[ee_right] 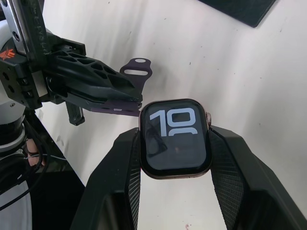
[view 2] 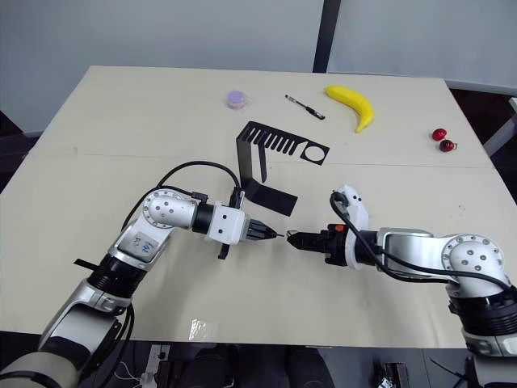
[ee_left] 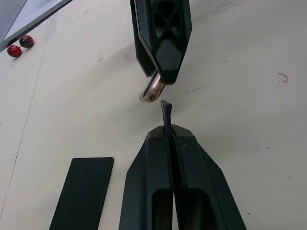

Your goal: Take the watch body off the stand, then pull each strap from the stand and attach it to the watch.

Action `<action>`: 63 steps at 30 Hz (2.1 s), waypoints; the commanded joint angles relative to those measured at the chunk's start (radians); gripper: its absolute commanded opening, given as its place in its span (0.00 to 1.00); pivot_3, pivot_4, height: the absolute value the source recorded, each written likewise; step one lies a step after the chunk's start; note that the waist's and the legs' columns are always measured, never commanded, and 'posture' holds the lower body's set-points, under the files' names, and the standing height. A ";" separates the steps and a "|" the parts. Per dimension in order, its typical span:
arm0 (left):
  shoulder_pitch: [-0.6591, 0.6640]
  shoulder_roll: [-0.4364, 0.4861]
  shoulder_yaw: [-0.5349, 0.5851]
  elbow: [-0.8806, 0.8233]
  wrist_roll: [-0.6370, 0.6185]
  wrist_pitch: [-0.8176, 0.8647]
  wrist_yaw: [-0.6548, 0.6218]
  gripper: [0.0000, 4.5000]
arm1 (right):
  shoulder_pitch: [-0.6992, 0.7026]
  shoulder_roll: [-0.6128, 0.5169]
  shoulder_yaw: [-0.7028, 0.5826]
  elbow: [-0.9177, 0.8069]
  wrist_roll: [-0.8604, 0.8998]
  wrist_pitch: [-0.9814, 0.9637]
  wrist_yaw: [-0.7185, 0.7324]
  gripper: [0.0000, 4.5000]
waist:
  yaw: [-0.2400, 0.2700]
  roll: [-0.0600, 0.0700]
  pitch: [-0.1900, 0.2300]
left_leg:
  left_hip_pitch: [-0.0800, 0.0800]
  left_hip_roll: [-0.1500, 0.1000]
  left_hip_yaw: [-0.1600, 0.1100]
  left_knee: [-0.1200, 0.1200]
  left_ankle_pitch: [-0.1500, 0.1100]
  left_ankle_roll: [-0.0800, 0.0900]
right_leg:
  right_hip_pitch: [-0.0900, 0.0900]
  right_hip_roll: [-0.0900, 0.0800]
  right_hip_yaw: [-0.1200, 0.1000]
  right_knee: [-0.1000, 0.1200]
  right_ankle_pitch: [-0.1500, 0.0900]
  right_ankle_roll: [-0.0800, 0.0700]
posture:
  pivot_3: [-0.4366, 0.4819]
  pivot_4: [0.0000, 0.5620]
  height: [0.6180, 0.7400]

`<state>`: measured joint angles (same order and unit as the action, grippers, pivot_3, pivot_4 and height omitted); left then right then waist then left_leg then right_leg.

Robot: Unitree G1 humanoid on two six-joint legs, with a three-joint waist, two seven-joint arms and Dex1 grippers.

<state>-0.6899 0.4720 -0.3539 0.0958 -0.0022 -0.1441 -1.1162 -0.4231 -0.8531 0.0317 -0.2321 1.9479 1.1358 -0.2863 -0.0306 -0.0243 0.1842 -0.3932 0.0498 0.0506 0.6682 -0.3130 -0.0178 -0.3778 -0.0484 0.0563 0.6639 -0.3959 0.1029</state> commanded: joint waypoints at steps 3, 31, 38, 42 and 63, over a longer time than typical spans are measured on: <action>-0.017 -0.010 0.010 -0.008 -0.006 -0.008 0.008 0.00 | -0.007 -0.020 -0.021 -0.024 0.024 0.003 0.028 0.34 | 0.000 0.000 0.000 | 0.000 0.000 0.000 0.000 0.000 0.000 | 0.000 0.000 0.000 0.000 0.000 0.000 | 0.48 0.27 1.00; -0.032 -0.011 0.014 0.016 -0.005 -0.024 0.000 0.00 | 0.011 -0.043 -0.019 -0.042 0.024 0.002 0.040 0.34 | 0.000 0.000 0.000 | 0.000 0.000 0.000 0.000 0.000 0.000 | 0.000 0.000 0.000 0.000 0.000 0.000 | 0.48 0.27 1.00; -0.031 -0.017 0.008 0.025 -0.003 -0.032 0.004 0.00 | 0.019 -0.039 -0.018 -0.057 0.024 -0.009 0.044 0.34 | 0.000 0.000 0.000 | 0.000 0.000 0.000 0.000 0.000 0.000 | 0.000 0.000 0.000 0.000 0.000 0.000 | 0.48 0.27 1.00; -0.025 -0.024 0.003 0.016 -0.003 -0.029 0.006 0.00 | 0.022 -0.039 -0.018 -0.063 0.024 -0.013 0.045 0.34 | 0.001 0.000 0.000 | 0.000 0.000 0.000 0.000 0.000 0.000 | 0.000 0.000 0.000 0.000 0.000 0.000 | 0.48 0.27 1.00; -0.022 -0.029 0.003 0.006 -0.007 -0.023 0.001 0.00 | 0.011 -0.018 -0.019 -0.040 0.024 -0.022 0.019 0.34 | 0.001 0.000 0.000 | 0.000 0.000 0.000 0.000 0.000 0.000 | 0.000 0.000 0.000 0.001 0.000 0.000 | 0.48 0.27 1.00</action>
<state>-0.7042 0.4462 -0.3544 0.1342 -0.0019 -0.1622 -1.1157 -0.4050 -0.8774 0.0328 -0.2626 1.9479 1.1302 -0.2757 -0.0299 -0.0243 0.1841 -0.3932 0.0497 0.0506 0.6685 -0.3130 -0.0178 -0.3778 -0.0483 0.0563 0.6645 -0.3959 0.1029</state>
